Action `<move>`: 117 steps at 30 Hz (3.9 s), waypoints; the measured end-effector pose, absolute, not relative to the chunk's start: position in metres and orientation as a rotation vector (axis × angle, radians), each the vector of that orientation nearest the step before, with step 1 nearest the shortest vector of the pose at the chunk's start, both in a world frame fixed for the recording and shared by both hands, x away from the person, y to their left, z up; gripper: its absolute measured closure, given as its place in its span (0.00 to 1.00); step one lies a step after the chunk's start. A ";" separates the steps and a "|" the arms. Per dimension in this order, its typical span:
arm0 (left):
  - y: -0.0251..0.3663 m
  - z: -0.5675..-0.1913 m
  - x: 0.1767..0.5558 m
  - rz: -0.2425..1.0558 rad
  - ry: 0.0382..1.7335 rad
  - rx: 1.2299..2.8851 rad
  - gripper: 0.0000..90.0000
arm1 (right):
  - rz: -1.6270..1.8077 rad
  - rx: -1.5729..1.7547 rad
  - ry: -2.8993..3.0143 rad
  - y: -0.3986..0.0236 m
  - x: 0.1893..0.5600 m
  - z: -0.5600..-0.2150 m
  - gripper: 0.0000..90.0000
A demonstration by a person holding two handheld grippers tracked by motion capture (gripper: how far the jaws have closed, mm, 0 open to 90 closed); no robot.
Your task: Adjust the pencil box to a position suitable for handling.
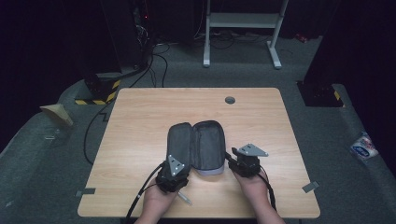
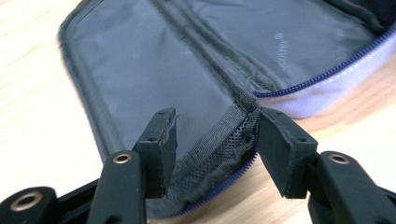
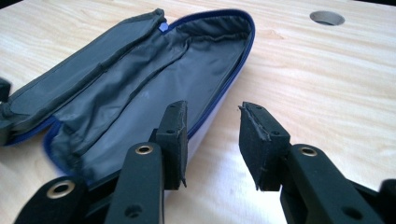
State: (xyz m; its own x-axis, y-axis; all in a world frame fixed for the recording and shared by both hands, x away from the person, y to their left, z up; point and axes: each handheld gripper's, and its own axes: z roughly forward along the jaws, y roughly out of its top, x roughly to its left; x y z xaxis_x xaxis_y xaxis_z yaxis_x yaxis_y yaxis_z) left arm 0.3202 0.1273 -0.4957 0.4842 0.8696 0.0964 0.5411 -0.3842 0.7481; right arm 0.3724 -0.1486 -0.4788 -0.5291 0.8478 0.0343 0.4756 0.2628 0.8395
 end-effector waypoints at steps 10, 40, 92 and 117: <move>0.138 -0.498 0.322 0.634 1.180 2.065 0.55 | 1.127 1.222 2.116 -0.125 0.439 -0.469 0.70; 0.156 -0.504 0.345 0.644 1.272 2.049 0.56 | 1.196 1.229 2.091 -0.161 0.345 -0.500 0.88; 0.166 -0.502 0.340 0.620 1.228 1.992 0.80 | 1.228 1.217 2.156 -0.154 0.347 -0.504 0.85; 0.156 -0.500 0.399 0.599 1.228 1.984 0.96 | 1.158 1.224 2.080 -0.144 0.379 -0.504 0.89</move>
